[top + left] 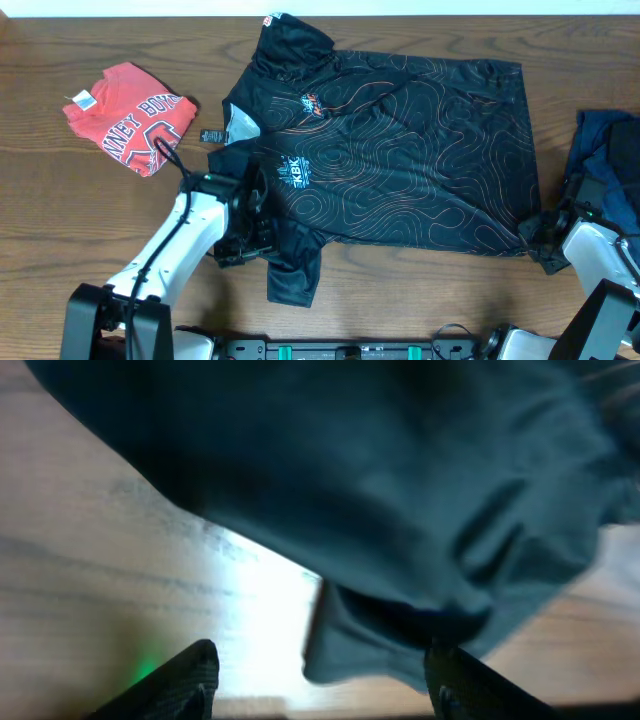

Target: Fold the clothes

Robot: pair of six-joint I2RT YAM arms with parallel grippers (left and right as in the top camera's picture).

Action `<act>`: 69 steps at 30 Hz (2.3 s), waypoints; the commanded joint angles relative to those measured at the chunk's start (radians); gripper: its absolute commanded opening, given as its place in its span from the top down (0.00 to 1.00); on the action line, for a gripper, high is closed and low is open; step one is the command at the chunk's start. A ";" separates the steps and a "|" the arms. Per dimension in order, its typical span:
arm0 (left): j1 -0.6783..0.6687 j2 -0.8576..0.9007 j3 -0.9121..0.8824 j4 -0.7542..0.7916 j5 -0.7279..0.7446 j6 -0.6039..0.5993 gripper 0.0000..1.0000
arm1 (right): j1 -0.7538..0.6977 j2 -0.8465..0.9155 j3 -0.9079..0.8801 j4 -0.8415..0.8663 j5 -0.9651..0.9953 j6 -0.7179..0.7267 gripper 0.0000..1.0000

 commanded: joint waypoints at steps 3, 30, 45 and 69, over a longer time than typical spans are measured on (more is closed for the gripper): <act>-0.003 -0.005 -0.068 0.084 -0.017 -0.012 0.32 | -0.005 0.027 -0.043 -0.031 0.025 -0.006 0.99; 0.113 0.157 -0.078 0.254 -0.017 0.114 0.94 | -0.005 0.027 -0.043 -0.051 0.025 -0.005 0.99; 0.118 -0.080 -0.062 -0.008 -0.016 0.135 0.94 | -0.005 0.025 -0.039 -0.096 0.013 -0.005 0.99; 0.118 -0.503 -0.062 -0.145 -0.013 -0.001 0.94 | -0.091 -0.319 0.050 -0.316 0.006 -0.055 0.99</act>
